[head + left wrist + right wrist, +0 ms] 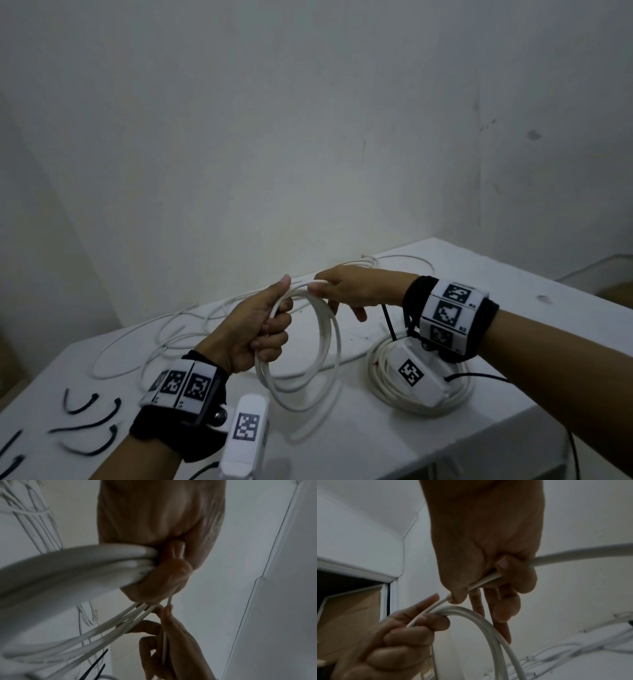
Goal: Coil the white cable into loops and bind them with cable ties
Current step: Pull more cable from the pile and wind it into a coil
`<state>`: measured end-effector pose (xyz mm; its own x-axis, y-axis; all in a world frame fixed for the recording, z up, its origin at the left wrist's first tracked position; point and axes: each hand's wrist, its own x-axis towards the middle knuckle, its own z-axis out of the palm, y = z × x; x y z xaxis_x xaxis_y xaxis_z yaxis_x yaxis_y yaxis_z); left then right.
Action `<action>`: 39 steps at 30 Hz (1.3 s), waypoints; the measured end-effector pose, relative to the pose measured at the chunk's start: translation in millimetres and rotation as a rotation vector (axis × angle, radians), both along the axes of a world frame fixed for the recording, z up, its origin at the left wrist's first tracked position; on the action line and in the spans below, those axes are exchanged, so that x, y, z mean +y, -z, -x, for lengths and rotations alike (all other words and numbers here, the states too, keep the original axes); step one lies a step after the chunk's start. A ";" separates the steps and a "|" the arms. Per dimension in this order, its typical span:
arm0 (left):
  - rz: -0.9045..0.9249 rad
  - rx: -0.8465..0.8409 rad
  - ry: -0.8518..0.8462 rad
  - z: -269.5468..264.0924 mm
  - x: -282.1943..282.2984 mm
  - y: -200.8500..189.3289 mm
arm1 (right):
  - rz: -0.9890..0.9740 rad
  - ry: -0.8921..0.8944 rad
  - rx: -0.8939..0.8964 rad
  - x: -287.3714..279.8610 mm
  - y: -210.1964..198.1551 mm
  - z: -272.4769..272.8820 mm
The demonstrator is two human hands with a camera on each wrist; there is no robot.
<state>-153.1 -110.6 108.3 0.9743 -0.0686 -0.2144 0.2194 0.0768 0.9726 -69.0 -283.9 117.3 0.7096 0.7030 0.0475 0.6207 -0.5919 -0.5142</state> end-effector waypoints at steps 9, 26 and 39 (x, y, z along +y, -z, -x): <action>-0.214 -0.084 0.002 1.3 -6.0 8.0 | -0.089 0.112 -0.206 6.2 1.6 2.3; -0.220 -0.018 -0.009 2.3 1.8 10.3 | -0.237 0.229 -0.235 -3.7 -11.3 -6.4; -0.247 0.055 0.055 6.9 15.2 14.0 | -0.021 0.086 -0.429 -26.3 -19.1 -10.3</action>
